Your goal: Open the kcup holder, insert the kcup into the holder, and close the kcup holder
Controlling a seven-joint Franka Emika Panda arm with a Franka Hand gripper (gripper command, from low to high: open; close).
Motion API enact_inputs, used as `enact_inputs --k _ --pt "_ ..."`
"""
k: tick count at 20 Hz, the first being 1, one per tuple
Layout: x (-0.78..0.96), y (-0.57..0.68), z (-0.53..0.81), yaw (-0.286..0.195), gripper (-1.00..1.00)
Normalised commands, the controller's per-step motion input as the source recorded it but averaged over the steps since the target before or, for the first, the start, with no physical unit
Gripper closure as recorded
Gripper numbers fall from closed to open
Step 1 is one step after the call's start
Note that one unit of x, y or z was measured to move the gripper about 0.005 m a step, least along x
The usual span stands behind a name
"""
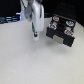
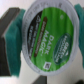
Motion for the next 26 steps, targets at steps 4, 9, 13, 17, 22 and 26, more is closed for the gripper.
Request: enact_inputs --k 4,9,13,17,22,26 --pt "0.14 0.73 0.52 0.001 1.0" --pt "0.12 0.73 0.42 0.004 1.0" --pt "0.07 0.62 0.18 0.037 1.0" --pt "0.04 0.64 0.16 0.04 1.0" --pt "0.1 0.6 0.11 0.056 1.0" --pt "0.25 0.56 0.05 0.074 1.0"
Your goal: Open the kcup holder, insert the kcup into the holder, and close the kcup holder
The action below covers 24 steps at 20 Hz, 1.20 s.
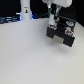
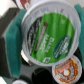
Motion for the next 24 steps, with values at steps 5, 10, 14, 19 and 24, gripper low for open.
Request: enact_inputs --k 5,10,14,19,24 --pt "0.14 0.6 0.03 0.056 1.0" --pt "0.09 0.27 -0.02 0.01 1.0" --pt "0.24 0.28 0.42 -0.005 1.0" --pt "0.19 0.23 0.52 -0.029 1.0" --pt "0.38 0.25 0.48 -0.035 1.0"
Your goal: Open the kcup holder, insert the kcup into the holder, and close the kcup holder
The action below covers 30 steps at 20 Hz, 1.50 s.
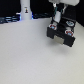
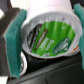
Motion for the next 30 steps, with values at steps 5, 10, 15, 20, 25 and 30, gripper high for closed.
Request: enact_inputs --k 5,10,15,20,25,30 --pt "0.61 0.27 0.43 -0.079 1.0" --pt "0.64 0.29 0.41 -0.078 1.0" --pt "0.44 0.28 0.12 -0.026 1.0" --pt "0.11 0.33 -0.15 0.054 1.0" --pt "-0.03 0.21 -0.15 0.069 1.0" --pt "0.03 0.03 -0.14 0.018 1.0"
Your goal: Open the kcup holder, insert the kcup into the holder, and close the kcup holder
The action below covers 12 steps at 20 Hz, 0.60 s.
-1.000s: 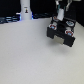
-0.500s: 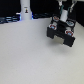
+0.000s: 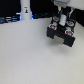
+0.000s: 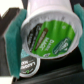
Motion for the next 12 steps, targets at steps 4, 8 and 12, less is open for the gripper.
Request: enact_inputs --k 4,8,12 --pt "0.07 -0.04 -0.15 -0.005 1.0" --pt "0.04 -0.07 -0.25 -0.004 1.0" --pt "0.04 -0.11 -0.25 -0.001 1.0"
